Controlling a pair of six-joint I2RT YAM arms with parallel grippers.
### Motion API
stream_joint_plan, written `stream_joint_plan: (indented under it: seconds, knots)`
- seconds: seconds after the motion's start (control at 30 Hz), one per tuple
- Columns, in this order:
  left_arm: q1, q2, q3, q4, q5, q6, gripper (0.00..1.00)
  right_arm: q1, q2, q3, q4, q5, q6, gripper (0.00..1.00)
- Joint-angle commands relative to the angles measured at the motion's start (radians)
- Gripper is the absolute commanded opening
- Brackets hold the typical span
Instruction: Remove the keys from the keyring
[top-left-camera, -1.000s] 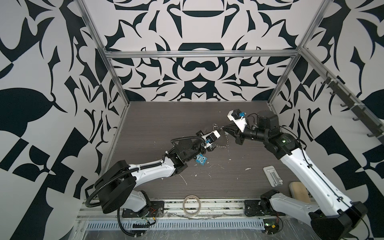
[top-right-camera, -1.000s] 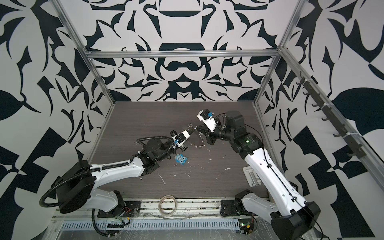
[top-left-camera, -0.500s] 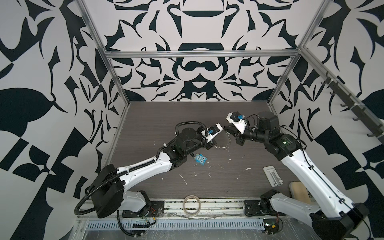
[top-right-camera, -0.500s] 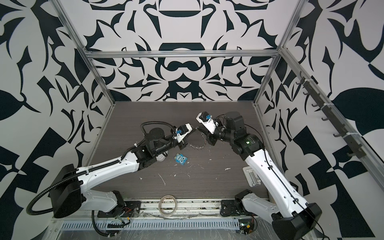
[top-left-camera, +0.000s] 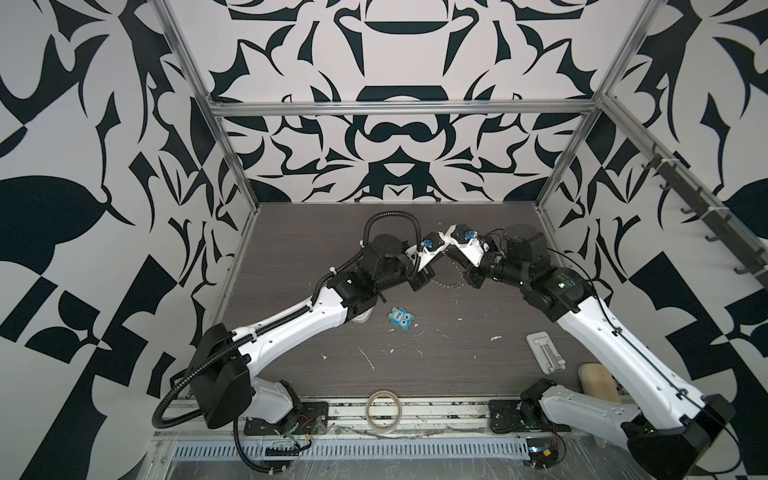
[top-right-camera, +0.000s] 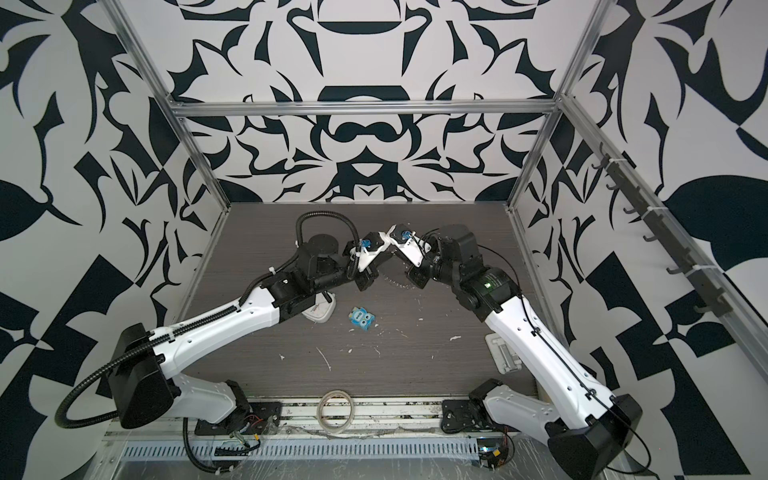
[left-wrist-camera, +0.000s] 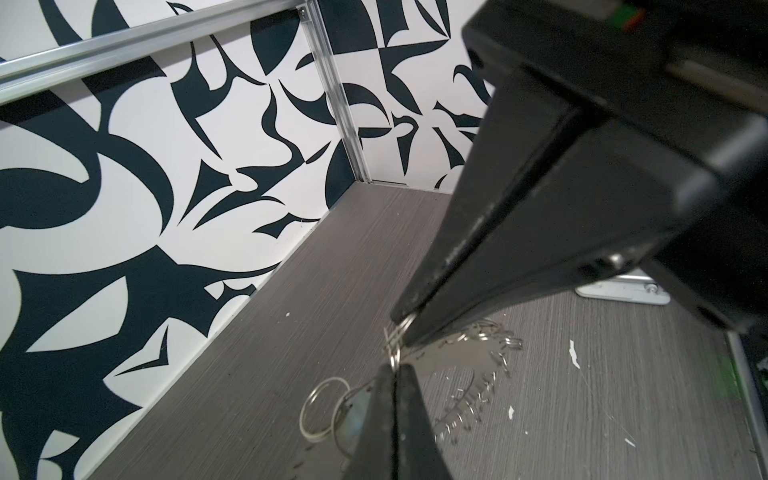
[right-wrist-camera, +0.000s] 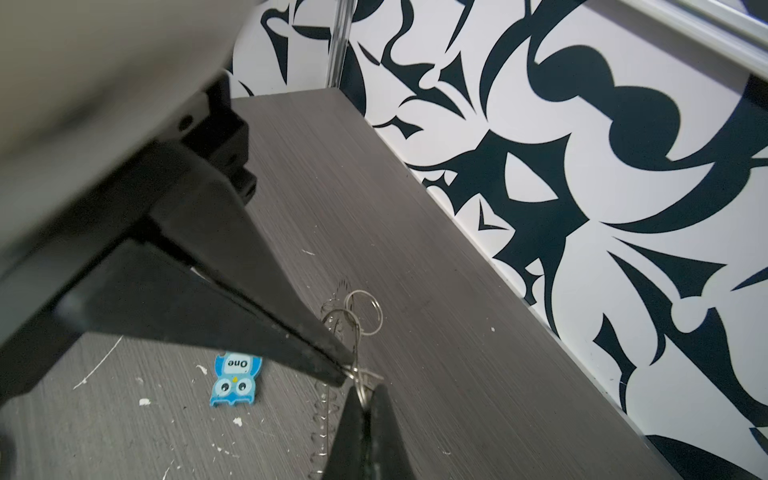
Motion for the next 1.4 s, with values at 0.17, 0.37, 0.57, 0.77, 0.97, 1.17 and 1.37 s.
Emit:
stream_joint_plan:
  seconds: [0.17,0.37,0.57,0.77,0.97,1.17,1.37]
  knots:
    - [0.014,-0.008,0.055,0.09,0.031,-0.072,0.0,0.059,0.014,-0.006,-0.015,-0.069,-0.016,0.0]
    - [0.03,-0.042,-0.02,0.168,0.023,-0.064,0.12,-0.024,0.024,0.038,0.003,-0.153,0.026,0.0]
    - [0.031,-0.088,-0.105,0.24,0.033,-0.042,0.28,-0.04,0.032,0.055,-0.011,-0.157,0.026,0.0]
    - [0.028,-0.141,-0.208,0.334,0.005,-0.011,0.32,-0.05,0.03,0.063,-0.014,-0.163,0.034,0.0]
    - [-0.026,-0.166,-0.352,0.546,-0.033,0.127,0.31,-0.055,0.023,0.068,0.006,-0.159,0.085,0.0]
    - [-0.048,-0.06,-0.45,0.844,-0.031,0.171,0.29,-0.072,0.003,0.049,0.072,-0.156,0.171,0.0]
    - [-0.051,0.032,-0.47,1.059,-0.089,0.151,0.29,-0.086,-0.008,0.046,0.1,-0.163,0.21,0.0]
